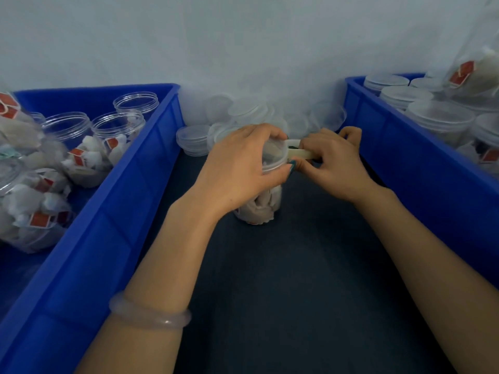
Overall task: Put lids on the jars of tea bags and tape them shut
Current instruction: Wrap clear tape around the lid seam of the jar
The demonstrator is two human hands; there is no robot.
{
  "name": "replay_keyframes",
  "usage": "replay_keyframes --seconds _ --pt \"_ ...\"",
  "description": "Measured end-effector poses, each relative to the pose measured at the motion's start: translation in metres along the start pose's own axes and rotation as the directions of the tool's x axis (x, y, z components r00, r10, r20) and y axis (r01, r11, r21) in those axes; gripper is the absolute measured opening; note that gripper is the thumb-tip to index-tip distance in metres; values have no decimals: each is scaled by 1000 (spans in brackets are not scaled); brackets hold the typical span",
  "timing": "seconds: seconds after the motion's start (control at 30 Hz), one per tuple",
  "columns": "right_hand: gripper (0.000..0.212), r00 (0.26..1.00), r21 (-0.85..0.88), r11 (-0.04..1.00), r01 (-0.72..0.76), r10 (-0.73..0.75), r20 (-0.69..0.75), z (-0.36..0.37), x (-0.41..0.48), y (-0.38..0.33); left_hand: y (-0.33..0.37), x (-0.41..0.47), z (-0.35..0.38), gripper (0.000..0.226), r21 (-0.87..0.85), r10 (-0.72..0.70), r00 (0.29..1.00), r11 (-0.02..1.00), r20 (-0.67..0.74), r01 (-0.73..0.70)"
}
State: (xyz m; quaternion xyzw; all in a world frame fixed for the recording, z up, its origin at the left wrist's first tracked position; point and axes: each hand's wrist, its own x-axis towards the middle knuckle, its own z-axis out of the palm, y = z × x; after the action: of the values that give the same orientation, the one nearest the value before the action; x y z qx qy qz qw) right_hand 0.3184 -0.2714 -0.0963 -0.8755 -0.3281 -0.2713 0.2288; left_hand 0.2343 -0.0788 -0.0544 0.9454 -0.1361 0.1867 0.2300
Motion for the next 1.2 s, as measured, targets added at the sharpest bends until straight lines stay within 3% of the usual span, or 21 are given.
replay_keyframes --seconds 0.27,0.43,0.53,0.63,0.8,0.9,1.07,1.2 --pt "80 996 62 998 25 -30 84 -4 4 -6 -5 5 -20 41 -250 2 982 967 188 46" --pt "48 992 39 999 37 -42 121 -10 6 -9 1 11 -16 47 -237 1 988 971 156 37" --pt "62 978 4 1000 28 -28 207 -16 10 -10 -1 13 -17 45 -269 20 981 963 190 32" --pt "82 935 100 995 -5 -31 352 -22 15 -17 -8 13 -24 42 -337 82 960 942 266 13" --pt "87 810 303 938 -171 -41 585 -27 15 -29 -15 10 -32 40 -413 177 915 910 362 -12" --pt "85 815 236 968 -91 -64 576 -27 19 -26 -18 9 -35 45 -440 192 903 898 385 -4" --pt "76 911 143 989 21 -78 405 -28 20 -22 -17 7 -36 52 -433 168 908 901 385 17" --pt "84 912 63 997 46 -67 404 -27 16 -22 -12 8 -36 72 -213 81 921 977 382 2"
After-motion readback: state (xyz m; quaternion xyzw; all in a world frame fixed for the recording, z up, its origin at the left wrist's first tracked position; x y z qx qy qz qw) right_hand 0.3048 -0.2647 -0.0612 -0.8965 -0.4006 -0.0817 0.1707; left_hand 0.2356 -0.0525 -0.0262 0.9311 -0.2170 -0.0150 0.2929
